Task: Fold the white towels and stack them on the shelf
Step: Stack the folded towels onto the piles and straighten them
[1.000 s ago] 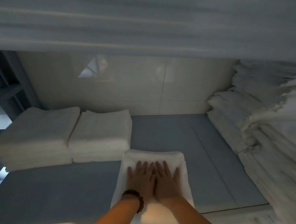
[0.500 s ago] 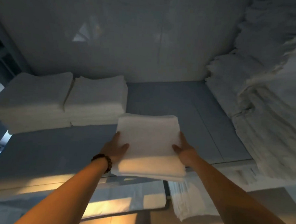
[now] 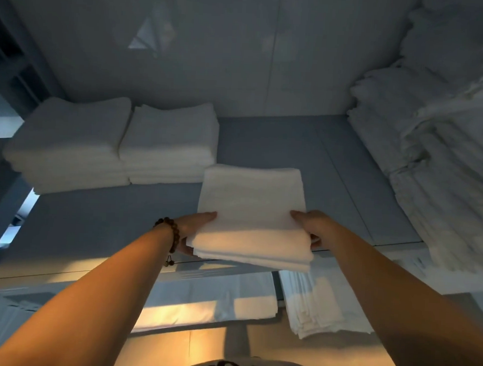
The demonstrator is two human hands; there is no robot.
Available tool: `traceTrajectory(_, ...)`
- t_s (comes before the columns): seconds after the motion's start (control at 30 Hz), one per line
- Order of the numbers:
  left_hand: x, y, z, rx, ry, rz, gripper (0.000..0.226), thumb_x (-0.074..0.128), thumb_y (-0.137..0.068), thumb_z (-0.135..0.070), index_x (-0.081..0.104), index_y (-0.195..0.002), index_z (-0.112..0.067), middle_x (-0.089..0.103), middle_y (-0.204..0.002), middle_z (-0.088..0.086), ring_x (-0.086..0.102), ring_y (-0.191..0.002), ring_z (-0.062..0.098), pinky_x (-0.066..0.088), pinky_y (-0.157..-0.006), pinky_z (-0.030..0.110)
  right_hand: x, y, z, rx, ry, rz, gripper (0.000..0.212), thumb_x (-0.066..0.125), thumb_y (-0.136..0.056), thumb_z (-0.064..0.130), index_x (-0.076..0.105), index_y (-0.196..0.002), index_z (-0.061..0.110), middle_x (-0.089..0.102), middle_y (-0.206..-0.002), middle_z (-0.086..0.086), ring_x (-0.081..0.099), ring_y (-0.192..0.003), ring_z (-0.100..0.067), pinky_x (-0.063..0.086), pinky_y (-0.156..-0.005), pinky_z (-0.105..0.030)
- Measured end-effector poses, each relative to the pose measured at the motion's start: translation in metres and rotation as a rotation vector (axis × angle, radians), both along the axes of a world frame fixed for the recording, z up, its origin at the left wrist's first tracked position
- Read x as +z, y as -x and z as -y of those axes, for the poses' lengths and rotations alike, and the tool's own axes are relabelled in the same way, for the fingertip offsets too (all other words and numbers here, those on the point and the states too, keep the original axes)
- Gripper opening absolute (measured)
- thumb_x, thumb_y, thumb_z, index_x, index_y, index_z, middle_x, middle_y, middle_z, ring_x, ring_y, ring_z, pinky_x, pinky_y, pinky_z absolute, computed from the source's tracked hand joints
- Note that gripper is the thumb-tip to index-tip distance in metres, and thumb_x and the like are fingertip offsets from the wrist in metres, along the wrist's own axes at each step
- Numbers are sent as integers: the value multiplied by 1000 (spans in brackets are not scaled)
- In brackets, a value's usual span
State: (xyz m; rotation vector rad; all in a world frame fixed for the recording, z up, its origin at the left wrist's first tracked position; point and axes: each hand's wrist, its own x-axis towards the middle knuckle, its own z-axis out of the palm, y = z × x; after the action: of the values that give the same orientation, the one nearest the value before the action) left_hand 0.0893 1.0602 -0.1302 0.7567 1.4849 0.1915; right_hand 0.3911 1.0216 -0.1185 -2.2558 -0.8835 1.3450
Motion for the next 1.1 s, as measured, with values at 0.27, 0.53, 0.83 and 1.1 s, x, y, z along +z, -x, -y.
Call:
traceTrajectory(0.27,5,-10,-16,100,-199,116,44,60,-88,-43,60,-119,-11,65,-109,9,60,-98,26,47,-93,37,1,5,-8,-82,-96,-94,53,60,-85,43,55,-119,3,64,-114,-19,63,-99,-35,51,-89,-48)
traceTrajectory(0.53,37,-20,-27,38,-185,107,22,59,-88,-37,63,-95,-17,66,-83,6,62,-73,20,51,-65,29,21,4,-20,-114,-134,-136,57,60,-85,43,54,-123,2,62,-114,-18,61,-88,-30,46,-72,-31)
traceTrajectory(0.83,54,-45,-18,-72,-551,-14,64,65,-84,-20,33,-140,-19,55,-113,-5,55,-85,7,43,-63,16,40,25,-21,78,-363,287,43,58,-87,24,47,-122,1,54,-124,-19,54,-111,-34,40,-81,-32)
traceTrajectory(1.1,79,-59,-4,-97,-903,-41,88,55,-87,-14,-3,-146,-45,39,-122,-13,45,-102,11,38,-64,15,72,35,-14,139,-626,494,40,50,-93,31,45,-123,7,53,-122,-14,55,-107,-34,43,-89,-38)
